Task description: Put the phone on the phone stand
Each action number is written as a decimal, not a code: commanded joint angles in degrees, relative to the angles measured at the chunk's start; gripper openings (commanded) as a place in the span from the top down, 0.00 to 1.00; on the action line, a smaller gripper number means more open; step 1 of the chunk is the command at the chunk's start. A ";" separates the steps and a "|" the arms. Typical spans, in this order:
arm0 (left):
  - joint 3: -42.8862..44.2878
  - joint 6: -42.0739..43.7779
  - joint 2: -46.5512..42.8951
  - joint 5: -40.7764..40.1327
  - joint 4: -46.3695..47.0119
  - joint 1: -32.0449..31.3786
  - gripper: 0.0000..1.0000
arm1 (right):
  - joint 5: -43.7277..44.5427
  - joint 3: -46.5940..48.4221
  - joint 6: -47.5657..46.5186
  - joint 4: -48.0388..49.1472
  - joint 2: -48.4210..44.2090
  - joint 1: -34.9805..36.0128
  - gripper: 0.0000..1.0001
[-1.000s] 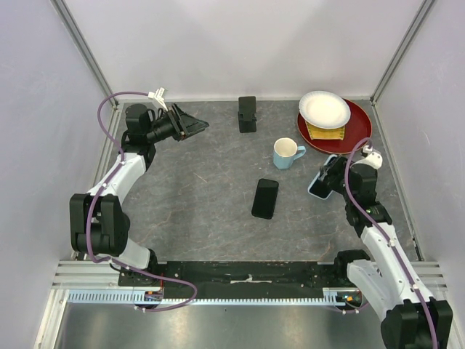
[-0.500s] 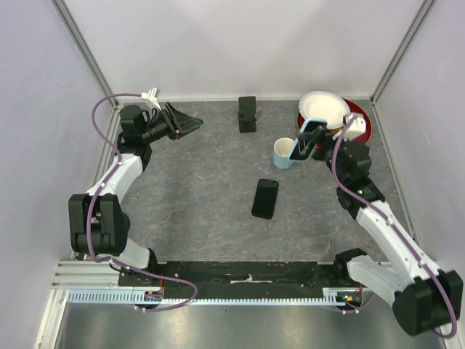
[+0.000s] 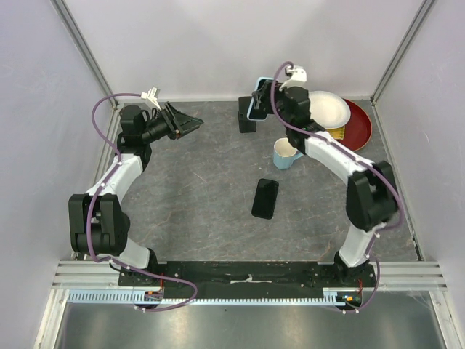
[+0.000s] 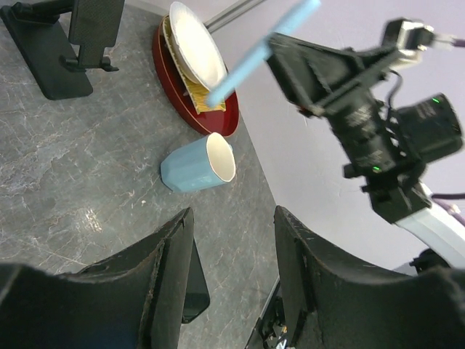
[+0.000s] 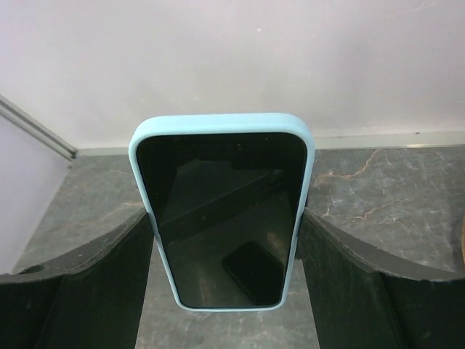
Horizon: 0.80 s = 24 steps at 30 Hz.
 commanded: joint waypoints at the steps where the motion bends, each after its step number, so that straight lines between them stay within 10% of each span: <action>1: -0.42 -2.19 -0.08 2.10 2.97 0.18 0.45 | 1.83 10.66 -3.86 5.92 7.92 1.03 1.00; 24: -1.65 -4.65 -0.34 2.36 5.79 0.27 0.45 | 16.95 42.24 -18.54 -8.31 34.21 6.66 1.00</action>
